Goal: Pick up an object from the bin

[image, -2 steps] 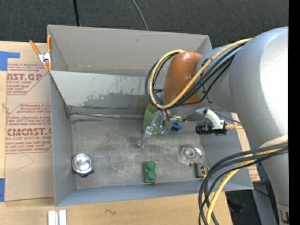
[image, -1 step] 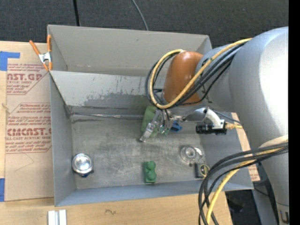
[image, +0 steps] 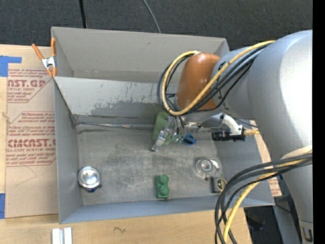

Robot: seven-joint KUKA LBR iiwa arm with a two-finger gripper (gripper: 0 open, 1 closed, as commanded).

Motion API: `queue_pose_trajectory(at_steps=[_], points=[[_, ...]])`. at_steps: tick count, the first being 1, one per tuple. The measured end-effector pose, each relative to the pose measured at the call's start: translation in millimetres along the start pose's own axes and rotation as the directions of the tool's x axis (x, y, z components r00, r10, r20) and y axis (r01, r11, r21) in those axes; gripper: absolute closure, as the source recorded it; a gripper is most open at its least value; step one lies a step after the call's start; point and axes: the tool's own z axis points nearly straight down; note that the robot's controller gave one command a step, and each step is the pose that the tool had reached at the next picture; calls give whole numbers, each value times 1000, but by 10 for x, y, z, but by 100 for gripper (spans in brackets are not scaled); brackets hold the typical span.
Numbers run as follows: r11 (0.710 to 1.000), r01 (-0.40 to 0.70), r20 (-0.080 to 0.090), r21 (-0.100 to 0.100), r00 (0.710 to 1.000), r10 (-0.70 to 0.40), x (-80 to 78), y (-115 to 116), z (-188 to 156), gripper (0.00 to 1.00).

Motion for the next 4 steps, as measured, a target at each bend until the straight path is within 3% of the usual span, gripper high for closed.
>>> queue_pose_trajectory(at_steps=[1,2,3,4], points=[[999,53,6,-1,999,-53,-9,0,0,100],[999,54,-3,0,999,-54,27,1,53,0],[999,53,5,-3,999,-53,0,6,20,100],[971,239,0,3,971,-239,-7,-270,-2097,100]])
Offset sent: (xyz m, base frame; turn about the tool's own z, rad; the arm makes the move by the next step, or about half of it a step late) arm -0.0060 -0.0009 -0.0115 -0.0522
